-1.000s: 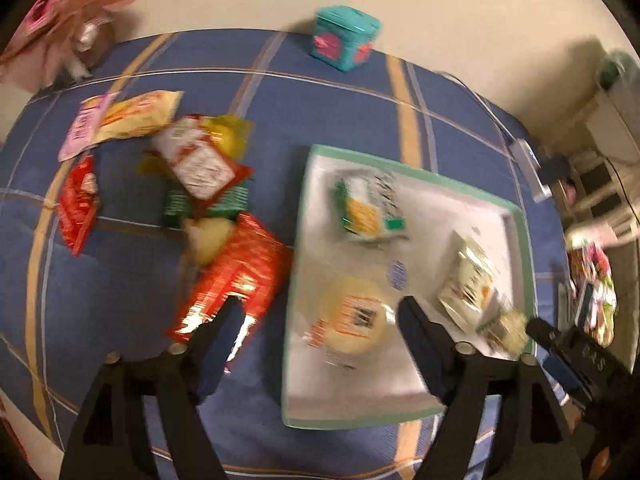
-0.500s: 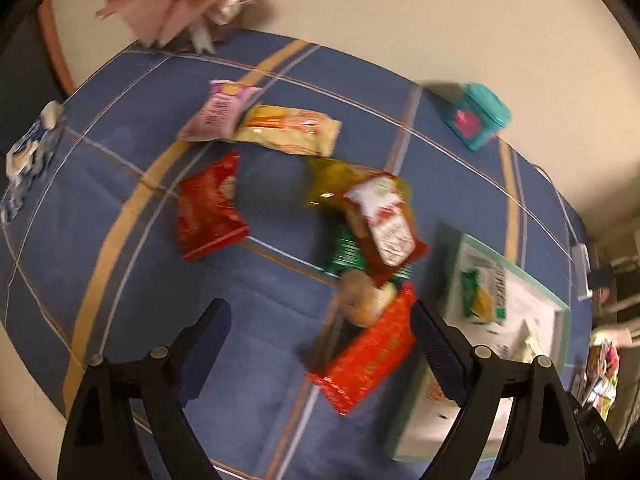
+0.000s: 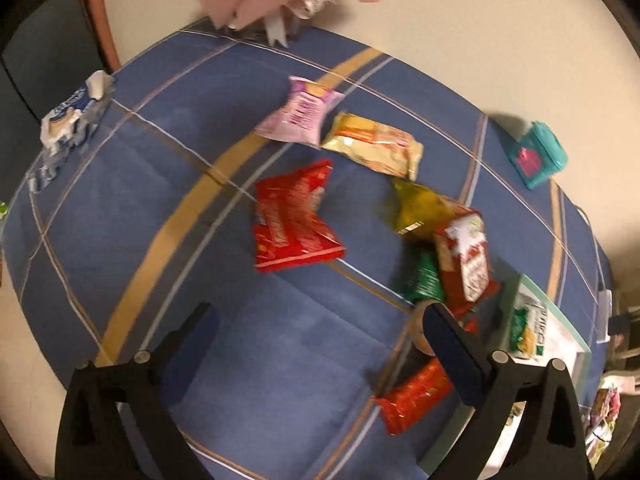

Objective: Organize snacks
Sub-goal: 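Move both tools back toward the remaining snack pile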

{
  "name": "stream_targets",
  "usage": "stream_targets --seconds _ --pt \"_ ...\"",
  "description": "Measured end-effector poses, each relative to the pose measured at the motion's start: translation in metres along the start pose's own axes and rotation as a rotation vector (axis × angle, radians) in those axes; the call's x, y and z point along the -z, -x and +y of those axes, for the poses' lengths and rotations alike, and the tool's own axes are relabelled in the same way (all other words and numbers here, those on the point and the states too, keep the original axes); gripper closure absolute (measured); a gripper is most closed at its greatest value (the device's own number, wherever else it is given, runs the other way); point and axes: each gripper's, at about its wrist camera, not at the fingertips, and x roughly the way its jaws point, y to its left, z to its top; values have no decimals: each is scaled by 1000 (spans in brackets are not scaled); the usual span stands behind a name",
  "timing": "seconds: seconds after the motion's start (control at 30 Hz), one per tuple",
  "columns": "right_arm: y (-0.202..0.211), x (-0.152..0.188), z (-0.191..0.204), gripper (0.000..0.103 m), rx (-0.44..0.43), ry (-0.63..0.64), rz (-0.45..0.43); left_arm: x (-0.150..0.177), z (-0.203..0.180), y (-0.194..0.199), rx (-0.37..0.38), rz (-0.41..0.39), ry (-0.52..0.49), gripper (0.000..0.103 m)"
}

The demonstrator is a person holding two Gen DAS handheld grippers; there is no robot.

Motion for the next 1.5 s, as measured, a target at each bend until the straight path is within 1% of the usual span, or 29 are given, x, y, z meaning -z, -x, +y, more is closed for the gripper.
stream_targets --seconds 0.03,0.07,0.1,0.17,0.23,0.4,0.6,0.7,0.83,1.03,1.2,1.27,1.5 --pt "2 2 8 11 -6 26 -14 -2 2 0 -13 -6 -1 1" --pt "7 5 23 2 -32 74 -39 -3 5 1 -23 -13 -2 1" --pt "10 6 32 0 -61 103 -52 -4 7 2 -33 -21 -4 1" --pt "15 11 49 0 -120 135 -69 -6 12 4 -41 -40 -3 1" --pt "16 13 61 0 -141 146 -75 -8 17 7 -46 -60 -8 1" --pt "13 19 86 0 -160 185 -66 -12 28 13 -59 -104 -2 0" --pt "8 20 104 0 -174 209 -62 -20 41 17 -38 -125 5 0" --pt "4 20 113 0 -186 213 -55 -24 46 16 -37 -116 6 0" --pt "-4 21 125 0 -200 229 -32 -28 52 12 -10 -101 2 0" --pt "-16 22 131 0 -204 220 -1 -34 52 2 79 -66 7 0" --pt "-30 22 134 0 -237 196 41 -37 46 -9 88 -57 -20 0" --pt "-34 23 135 2 -240 193 50 -38 45 -13 103 -54 -18 0" --pt "-38 24 139 23 -257 188 62 -44 45 -30 114 -22 -16 1"
